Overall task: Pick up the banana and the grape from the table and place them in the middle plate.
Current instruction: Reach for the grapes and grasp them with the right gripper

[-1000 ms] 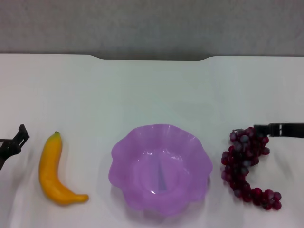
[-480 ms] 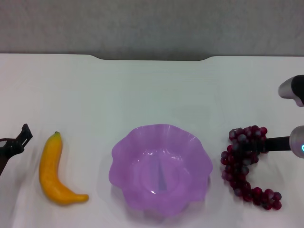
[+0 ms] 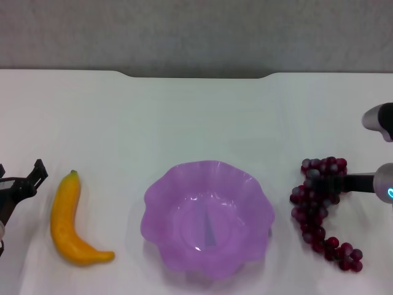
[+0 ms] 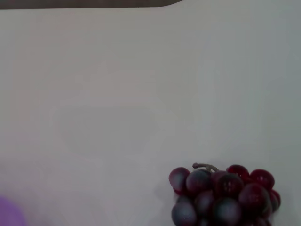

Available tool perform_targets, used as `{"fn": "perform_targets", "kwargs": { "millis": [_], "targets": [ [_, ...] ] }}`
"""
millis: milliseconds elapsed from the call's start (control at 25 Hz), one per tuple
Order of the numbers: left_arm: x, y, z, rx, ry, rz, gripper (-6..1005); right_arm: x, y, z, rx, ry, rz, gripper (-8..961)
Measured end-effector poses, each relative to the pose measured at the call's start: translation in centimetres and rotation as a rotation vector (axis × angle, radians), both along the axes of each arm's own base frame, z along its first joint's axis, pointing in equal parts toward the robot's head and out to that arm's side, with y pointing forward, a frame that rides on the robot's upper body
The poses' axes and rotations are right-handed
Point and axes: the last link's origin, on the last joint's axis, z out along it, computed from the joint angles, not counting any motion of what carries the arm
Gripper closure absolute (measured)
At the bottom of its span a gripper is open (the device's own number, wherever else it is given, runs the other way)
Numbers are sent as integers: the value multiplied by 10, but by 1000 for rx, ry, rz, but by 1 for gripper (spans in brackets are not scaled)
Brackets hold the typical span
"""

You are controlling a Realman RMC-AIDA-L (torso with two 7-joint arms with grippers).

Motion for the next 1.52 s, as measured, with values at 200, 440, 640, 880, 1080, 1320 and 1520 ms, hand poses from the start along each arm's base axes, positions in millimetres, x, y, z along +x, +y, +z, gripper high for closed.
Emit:
{"fn": "perform_targets", "kwargs": {
  "millis": [200, 440, 640, 880, 1080, 1320, 1520],
  "targets": [
    [-1, -1, 0, -1, 2, 3, 105, 10, 5, 6, 56, -14, 17, 69],
    [-1, 0, 0, -1, 2, 2, 106, 10, 9, 9, 78, -28, 43, 70],
    [-1, -1, 0, -1, 1, 3, 109, 11, 10, 10, 88, -37, 51, 69],
    [-1, -1, 0, 0, -1, 4, 108, 9, 13, 12, 103, -52, 81, 70],
    [-2, -1, 0, -1, -1, 5, 108, 12, 13, 10, 94, -64, 82, 69],
    [-2, -2, 0, 0, -1, 6, 109, 17, 11, 8, 91, -72, 75, 202],
    [-3, -2, 0, -1, 0, 8, 109, 17, 12, 8, 95, -76, 84, 353]
  ]
}}
